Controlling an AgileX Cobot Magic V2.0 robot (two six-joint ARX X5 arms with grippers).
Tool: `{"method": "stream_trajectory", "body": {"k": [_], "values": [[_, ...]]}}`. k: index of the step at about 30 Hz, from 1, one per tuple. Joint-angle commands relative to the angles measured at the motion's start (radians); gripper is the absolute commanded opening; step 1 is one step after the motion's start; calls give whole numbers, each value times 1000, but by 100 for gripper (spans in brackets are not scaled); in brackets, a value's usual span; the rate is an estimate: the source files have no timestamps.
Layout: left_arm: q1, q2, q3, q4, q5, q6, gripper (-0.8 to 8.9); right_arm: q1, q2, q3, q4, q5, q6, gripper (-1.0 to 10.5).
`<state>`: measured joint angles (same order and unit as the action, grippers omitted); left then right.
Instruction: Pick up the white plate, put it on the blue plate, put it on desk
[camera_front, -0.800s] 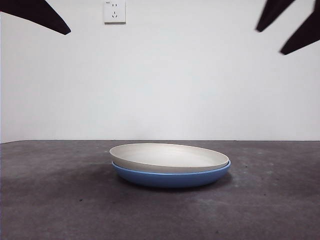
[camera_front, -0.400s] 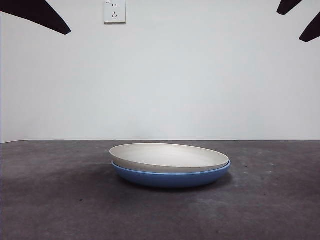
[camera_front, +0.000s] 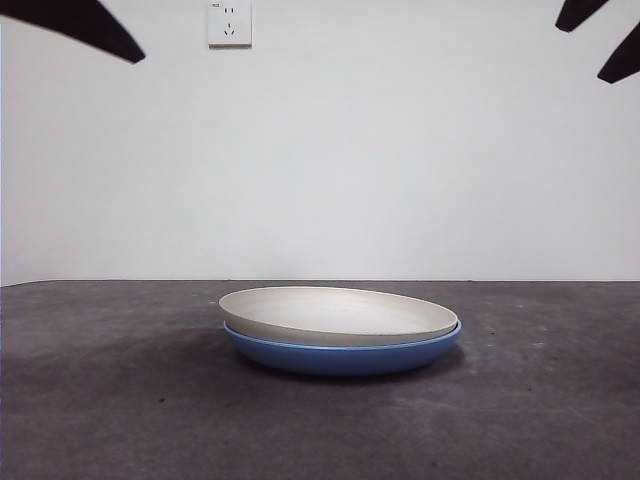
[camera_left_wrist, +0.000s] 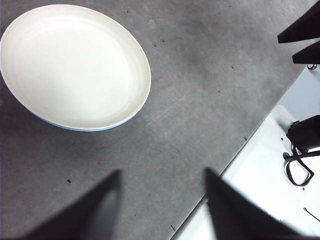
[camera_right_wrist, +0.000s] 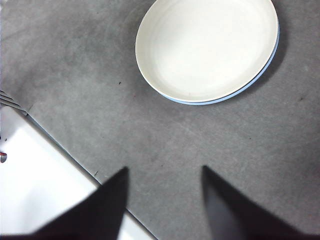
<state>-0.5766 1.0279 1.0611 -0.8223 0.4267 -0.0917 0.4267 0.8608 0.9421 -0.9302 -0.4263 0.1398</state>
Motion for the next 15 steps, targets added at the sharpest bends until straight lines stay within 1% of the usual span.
{"method": "stream_trajectory", "body": {"k": [1, 3, 15], "values": [[-8, 5, 9, 7, 8, 2, 1, 8, 6, 20, 8, -3, -32, 5], [-8, 5, 9, 7, 8, 2, 9, 8, 6, 20, 8, -3, -44, 8], [-8, 5, 9, 7, 8, 2, 9, 8, 6, 20, 11, -2, -43, 8]]}}
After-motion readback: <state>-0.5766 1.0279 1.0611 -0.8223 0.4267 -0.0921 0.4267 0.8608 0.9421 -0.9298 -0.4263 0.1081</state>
